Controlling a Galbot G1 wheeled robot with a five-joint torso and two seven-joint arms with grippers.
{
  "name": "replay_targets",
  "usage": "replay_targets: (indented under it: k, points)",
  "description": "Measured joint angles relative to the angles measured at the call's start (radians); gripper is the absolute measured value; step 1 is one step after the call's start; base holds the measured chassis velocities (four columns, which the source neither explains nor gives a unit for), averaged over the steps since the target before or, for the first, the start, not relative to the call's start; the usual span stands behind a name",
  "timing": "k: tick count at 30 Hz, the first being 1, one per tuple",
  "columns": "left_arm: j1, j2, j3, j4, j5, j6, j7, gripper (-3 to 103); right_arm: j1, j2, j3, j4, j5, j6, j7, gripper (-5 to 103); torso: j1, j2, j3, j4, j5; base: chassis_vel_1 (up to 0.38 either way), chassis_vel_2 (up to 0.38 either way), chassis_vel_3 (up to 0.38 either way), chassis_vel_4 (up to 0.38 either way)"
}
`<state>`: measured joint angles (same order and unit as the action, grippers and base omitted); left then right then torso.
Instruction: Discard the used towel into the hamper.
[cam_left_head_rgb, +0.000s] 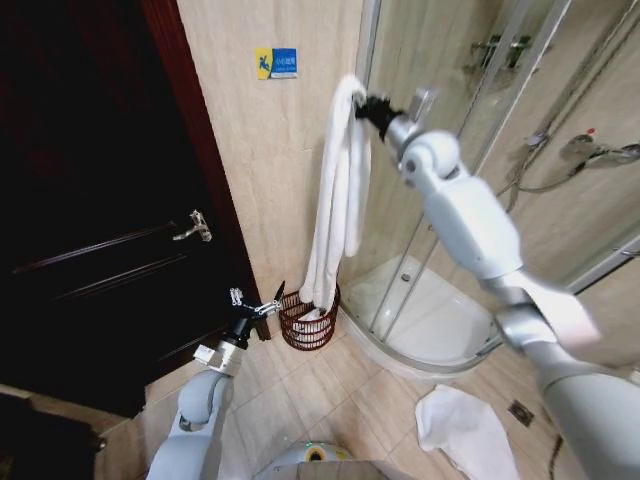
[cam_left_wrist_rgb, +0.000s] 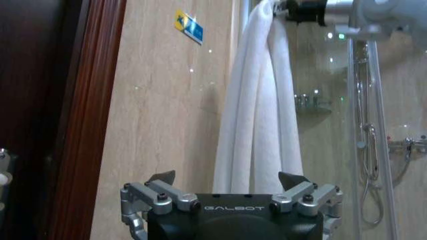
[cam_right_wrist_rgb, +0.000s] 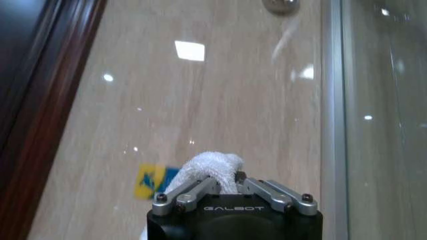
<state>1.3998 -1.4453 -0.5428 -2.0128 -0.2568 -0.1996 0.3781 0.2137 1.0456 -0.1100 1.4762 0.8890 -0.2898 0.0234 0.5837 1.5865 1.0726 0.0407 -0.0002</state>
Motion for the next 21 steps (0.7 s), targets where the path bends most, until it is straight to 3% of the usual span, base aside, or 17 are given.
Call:
replay_targets:
  k: [9,21]
  points:
    - [0.011,-0.005,-0.009,-0.015,0.0,0.0,-0.002,100,0.016,0.01,-0.026,-0.052,0.016,0.002,0.007,4,0.0,0.0,0.0,0.0002,0.0002,0.0,0.0,0.0,0.0]
    - [0.013,-0.006,-0.005,-0.017,0.003,-0.002,-0.003,100,-0.075,0.004,0.005,-0.134,-0.057,0.052,-0.026,4,0.0,0.0,0.0,0.0,0.0004,0.0,0.0,0.0,0.0]
